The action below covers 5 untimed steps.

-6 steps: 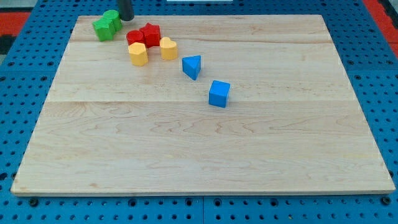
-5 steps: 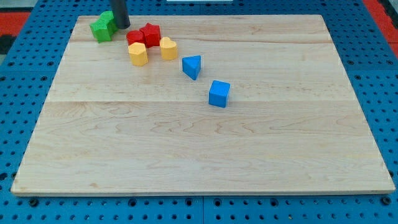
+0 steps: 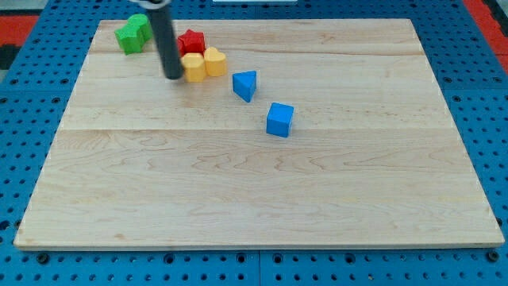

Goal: Push the yellow blocks towards the top center of the board

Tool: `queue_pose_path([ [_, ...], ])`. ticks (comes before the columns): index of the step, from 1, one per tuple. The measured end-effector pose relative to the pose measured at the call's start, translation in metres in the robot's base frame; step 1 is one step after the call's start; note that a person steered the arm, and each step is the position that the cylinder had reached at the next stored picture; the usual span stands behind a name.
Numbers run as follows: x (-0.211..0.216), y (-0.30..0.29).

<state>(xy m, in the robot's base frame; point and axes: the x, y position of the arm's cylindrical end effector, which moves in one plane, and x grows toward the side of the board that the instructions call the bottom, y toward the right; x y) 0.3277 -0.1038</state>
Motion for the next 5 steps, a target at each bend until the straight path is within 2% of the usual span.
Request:
queue_pose_path([
  [1,-0.003,0.025],
  [4,-0.015,0.033],
  [5,0.001,0.033],
])
